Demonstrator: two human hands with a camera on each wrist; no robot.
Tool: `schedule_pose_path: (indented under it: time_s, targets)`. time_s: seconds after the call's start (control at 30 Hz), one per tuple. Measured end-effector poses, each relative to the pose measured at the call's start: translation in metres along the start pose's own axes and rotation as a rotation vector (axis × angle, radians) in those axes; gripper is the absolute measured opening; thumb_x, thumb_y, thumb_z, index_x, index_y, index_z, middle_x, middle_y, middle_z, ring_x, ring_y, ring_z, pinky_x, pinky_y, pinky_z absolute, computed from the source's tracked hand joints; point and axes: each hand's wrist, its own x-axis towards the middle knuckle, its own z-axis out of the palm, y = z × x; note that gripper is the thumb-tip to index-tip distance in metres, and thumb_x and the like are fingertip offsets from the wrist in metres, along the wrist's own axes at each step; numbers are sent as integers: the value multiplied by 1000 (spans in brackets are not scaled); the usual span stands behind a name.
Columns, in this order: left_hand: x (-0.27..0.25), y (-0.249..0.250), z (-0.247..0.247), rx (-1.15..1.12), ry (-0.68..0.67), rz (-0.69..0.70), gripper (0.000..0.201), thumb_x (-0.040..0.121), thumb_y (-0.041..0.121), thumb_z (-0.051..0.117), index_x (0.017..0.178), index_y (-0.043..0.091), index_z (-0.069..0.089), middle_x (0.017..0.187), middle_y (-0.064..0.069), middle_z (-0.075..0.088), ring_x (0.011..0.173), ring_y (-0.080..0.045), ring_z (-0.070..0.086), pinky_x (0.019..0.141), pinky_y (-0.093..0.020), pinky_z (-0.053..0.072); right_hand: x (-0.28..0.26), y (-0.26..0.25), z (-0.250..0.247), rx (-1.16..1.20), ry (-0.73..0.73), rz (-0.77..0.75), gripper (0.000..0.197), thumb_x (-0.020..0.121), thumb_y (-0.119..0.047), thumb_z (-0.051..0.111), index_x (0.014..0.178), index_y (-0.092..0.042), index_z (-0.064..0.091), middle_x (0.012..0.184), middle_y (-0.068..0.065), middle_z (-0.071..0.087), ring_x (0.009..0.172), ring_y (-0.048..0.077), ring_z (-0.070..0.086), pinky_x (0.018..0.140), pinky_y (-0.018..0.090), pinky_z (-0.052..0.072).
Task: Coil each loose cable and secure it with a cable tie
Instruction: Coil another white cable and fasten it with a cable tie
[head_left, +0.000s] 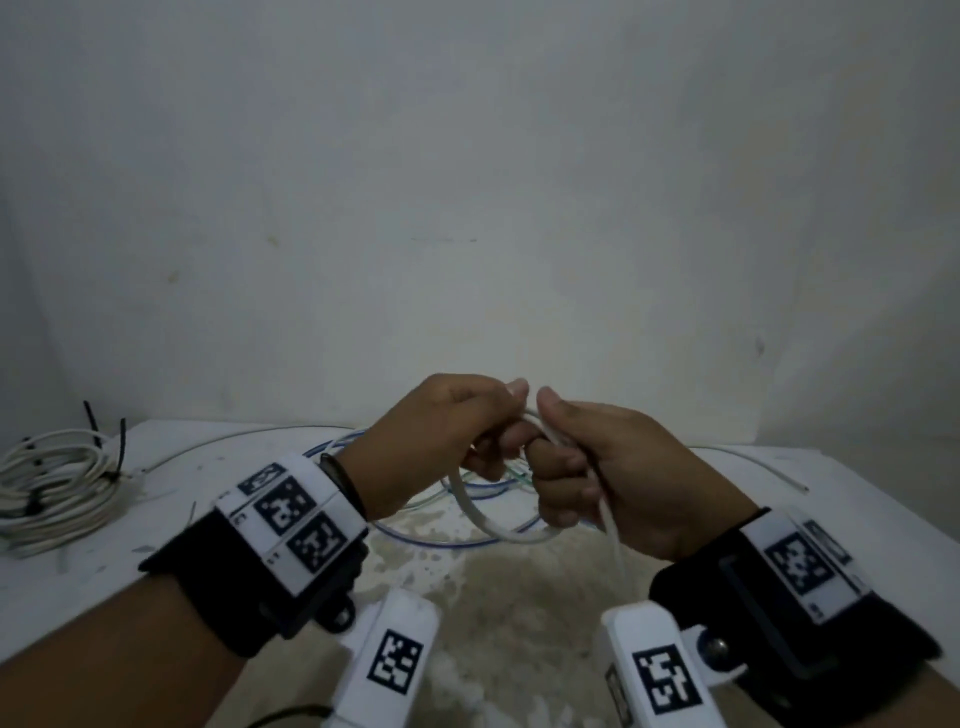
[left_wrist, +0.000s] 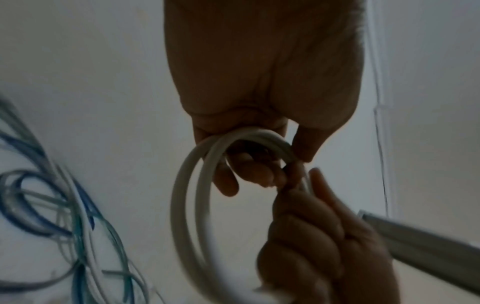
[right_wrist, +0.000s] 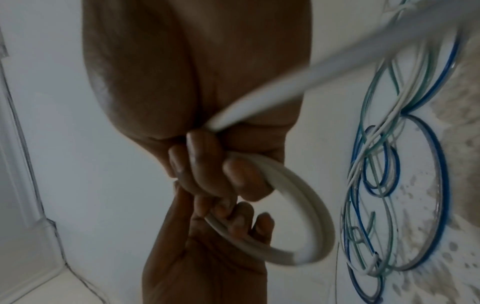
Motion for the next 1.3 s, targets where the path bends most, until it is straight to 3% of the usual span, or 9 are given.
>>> schedule_pose_path:
  time_s: [0.13, 0.3, 0.5, 0.67, 0.77, 0.87, 1.0, 1.17, 1.3]
  targets:
    - [-13, 4, -14, 68, -11, -107, 26, 91, 25, 59, 80, 2, 62, 62, -8, 59, 53, -22, 52, 51, -23, 44, 5, 1, 13, -226, -7, 68, 39, 91, -44, 43, 87, -6, 53, 50, -4, 28, 38, 8, 21, 41, 18, 23]
    - [-25, -2, -21, 197, 154, -133, 20, 97, 23, 47, 92, 10, 62, 66, -10, 58, 56, -21, 50, 55, -29, 42, 24, 9, 37, -532, 114, -29, 42, 98, -52, 28, 83, -17, 45, 51, -1, 35, 40, 14, 24, 44, 23, 20]
    - [-43, -4, -40, -142, -34, -334, 56, 100, 43, 30, 91, -3, 62, 61, -9, 54, 48, -17, 44, 49, -25, 39, 42, 8, 55, -783, 97, -100, 53, 96, -55, 24, 100, -8, 48, 48, -2, 43, 38, 12, 31, 39, 20, 26]
    - [-49, -4, -49, -313, 61, -380, 27, 97, 15, 39, 79, 4, 56, 57, -2, 42, 45, -11, 29, 48, -23, 28, 54, 15, 64, -870, 180, -305, 55, 89, -60, 28, 88, -9, 49, 50, -1, 44, 39, 9, 38, 45, 24, 34]
    - [-50, -11, -49, -433, 197, -383, 26, 94, 10, 39, 71, 10, 51, 55, 0, 38, 43, -10, 26, 50, -25, 23, 56, 23, 59, -938, 199, -425, 36, 84, -59, 40, 78, -26, 55, 56, -1, 57, 45, 6, 47, 50, 25, 40]
    - [-52, -16, -53, -567, 244, -331, 24, 93, 9, 38, 72, 11, 49, 55, 1, 36, 43, -9, 23, 45, -23, 24, 53, 32, 46, -867, 173, -431, 11, 92, -33, 53, 96, -40, 61, 67, -8, 65, 53, 4, 55, 57, 20, 46]
    - [-56, -22, -56, -728, 75, -372, 21, 92, 14, 38, 78, 9, 53, 60, 0, 38, 44, -10, 27, 48, -24, 34, 46, 34, 36, -867, 108, -464, 26, 96, -20, 50, 95, -42, 63, 60, -10, 55, 56, 7, 49, 59, 22, 43]
    - [-55, -18, -56, -699, -124, -476, 41, 94, 36, 39, 88, 3, 63, 62, -3, 52, 40, -10, 42, 51, -26, 47, 42, 24, 44, -917, -26, -411, 31, 96, -17, 50, 90, -45, 62, 74, -31, 64, 71, -10, 58, 66, 6, 40]
    - [-56, -18, -57, -693, -222, -488, 35, 94, 31, 45, 95, 0, 62, 61, 1, 54, 42, -8, 47, 56, -28, 52, 39, 19, 38, -839, -95, -343, 33, 95, -24, 52, 91, -51, 70, 73, 6, 63, 64, 11, 49, 62, 26, 43]
